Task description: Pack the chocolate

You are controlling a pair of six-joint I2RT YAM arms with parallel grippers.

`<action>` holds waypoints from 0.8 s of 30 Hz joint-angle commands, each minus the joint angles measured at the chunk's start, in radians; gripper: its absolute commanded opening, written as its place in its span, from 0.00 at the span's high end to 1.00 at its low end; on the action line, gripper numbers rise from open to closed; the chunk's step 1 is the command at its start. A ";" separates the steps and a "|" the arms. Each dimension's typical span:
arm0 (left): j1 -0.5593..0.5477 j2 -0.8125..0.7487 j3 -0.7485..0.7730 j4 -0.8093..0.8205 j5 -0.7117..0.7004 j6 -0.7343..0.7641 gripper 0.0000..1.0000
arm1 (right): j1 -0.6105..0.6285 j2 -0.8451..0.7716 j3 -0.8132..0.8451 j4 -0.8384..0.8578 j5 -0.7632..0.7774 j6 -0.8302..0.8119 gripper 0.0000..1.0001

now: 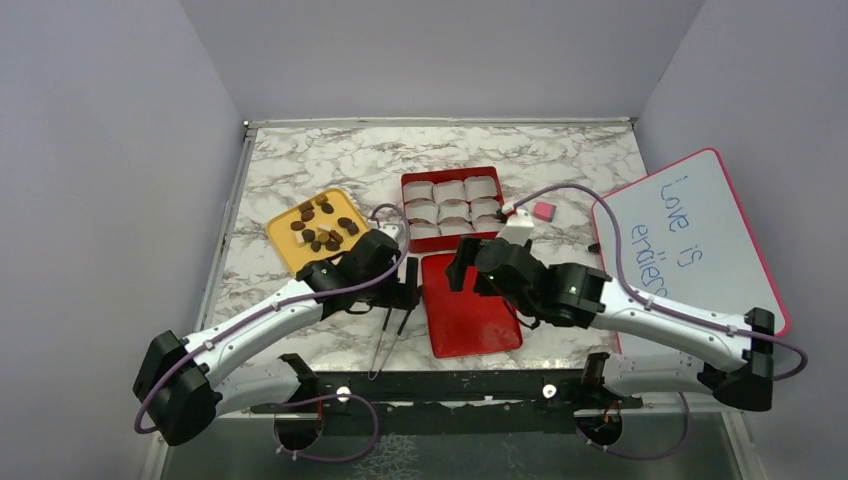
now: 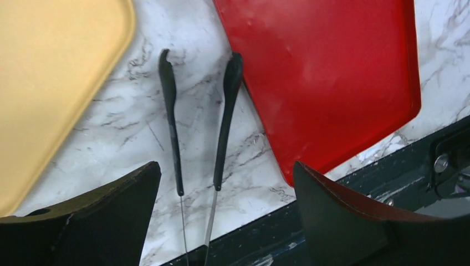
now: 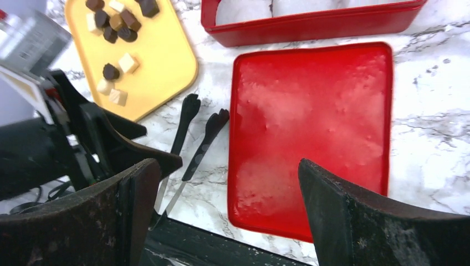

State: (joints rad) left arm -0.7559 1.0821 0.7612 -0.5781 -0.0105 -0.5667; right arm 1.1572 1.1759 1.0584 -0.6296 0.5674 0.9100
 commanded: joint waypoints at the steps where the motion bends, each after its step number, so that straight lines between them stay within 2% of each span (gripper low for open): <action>1: -0.097 0.027 -0.027 -0.009 -0.060 -0.099 0.13 | 0.000 -0.122 -0.067 0.047 0.104 -0.029 0.00; 4: -0.153 0.065 -0.046 -0.025 -0.103 -0.122 0.15 | -0.001 -0.197 -0.130 0.153 0.103 -0.133 0.00; 11: -0.189 0.085 -0.095 -0.065 -0.136 -0.208 0.23 | -0.001 -0.296 -0.182 0.173 0.109 -0.183 0.00; 21: -0.210 0.073 -0.134 -0.051 -0.179 -0.258 0.27 | -0.001 -0.298 -0.214 0.183 0.127 -0.196 0.01; 24: -0.212 0.070 -0.139 -0.038 -0.174 -0.258 0.32 | -0.001 -0.297 -0.213 0.197 0.132 -0.205 0.01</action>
State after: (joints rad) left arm -0.9596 1.1702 0.6392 -0.6334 -0.1520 -0.8013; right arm 1.1568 0.8791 0.8516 -0.4736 0.6468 0.7246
